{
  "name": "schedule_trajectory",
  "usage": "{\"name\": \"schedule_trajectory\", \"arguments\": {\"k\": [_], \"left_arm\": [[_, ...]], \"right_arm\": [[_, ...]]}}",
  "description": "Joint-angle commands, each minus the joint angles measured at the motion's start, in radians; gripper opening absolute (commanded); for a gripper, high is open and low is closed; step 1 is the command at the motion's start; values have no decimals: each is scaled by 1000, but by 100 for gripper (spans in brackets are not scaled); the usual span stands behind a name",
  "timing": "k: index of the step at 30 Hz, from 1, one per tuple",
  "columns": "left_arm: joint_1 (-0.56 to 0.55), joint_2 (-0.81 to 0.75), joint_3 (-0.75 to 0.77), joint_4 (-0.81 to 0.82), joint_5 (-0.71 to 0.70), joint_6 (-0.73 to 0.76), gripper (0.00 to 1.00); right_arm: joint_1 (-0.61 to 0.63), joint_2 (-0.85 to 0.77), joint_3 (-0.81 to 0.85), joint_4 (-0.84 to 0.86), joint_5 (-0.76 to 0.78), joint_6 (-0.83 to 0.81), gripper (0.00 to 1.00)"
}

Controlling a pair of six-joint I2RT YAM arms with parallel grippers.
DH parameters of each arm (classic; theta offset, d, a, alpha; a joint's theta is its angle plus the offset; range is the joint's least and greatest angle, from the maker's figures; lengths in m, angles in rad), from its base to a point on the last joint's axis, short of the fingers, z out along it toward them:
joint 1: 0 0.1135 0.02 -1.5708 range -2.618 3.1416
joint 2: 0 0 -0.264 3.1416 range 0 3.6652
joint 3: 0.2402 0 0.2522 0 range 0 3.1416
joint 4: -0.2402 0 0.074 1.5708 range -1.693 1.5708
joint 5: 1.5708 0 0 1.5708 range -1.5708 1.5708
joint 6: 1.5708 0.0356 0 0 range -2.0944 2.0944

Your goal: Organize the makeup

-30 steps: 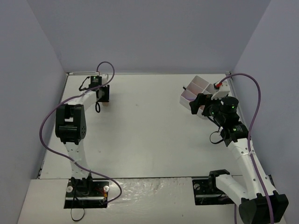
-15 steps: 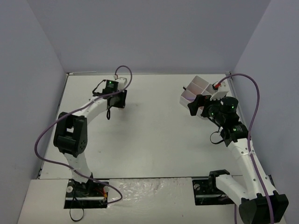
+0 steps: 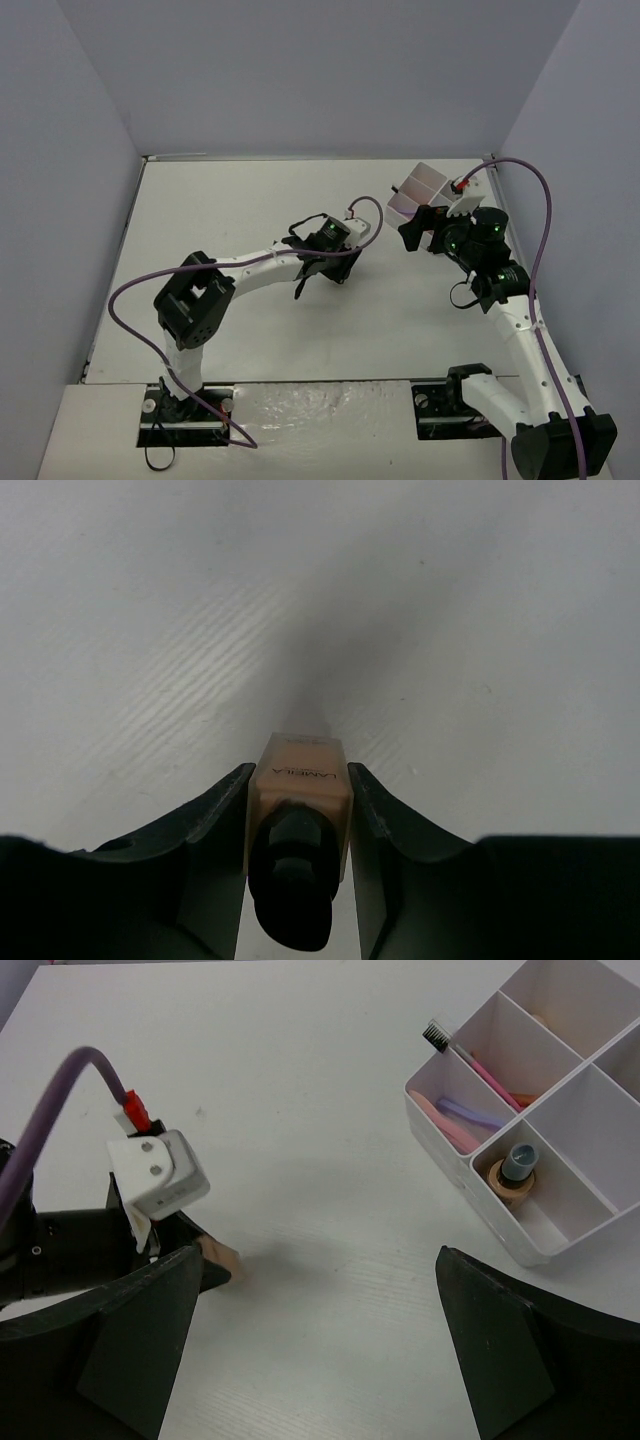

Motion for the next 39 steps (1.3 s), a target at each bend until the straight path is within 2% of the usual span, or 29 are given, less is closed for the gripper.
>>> {"name": "schedule_trajectory", "arguments": {"k": [1,2,4,7,9,13,15,17,21,25,34,39], "left_arm": [[-41,-14,39,78,-56,-30,6],[-44,-10,33,79,-59,-31,7],[-47,-7,21,86,-58,-35,17],[-58,-13,5,90,-78,-32,49],[-61,-29,3,81,-97,-33,64],[-62,-62,1,77,-114,-37,81],[-62,-87,6,69,-137,-38,93],[-62,-125,9,61,-157,-50,97],[-45,-234,-1,38,-254,-88,97],[21,-362,-24,1,-331,-157,97],[276,-653,-167,-128,-367,-196,97],[437,-810,-254,-221,-344,-170,97]], "right_arm": [[3,8,13,33,-9,-16,100],[3,13,15,33,-9,-16,100],[5,18,18,33,-12,-20,100],[8,20,18,33,-13,-25,100],[8,16,18,22,-5,-29,100],[8,8,20,-4,4,-42,100],[9,7,30,-8,4,-48,100],[15,8,39,-17,-1,-59,100],[44,21,75,-53,17,-96,100],[137,68,121,-93,91,-132,100],[410,233,134,-27,237,-81,100],[491,361,152,-5,272,-44,99]]}}
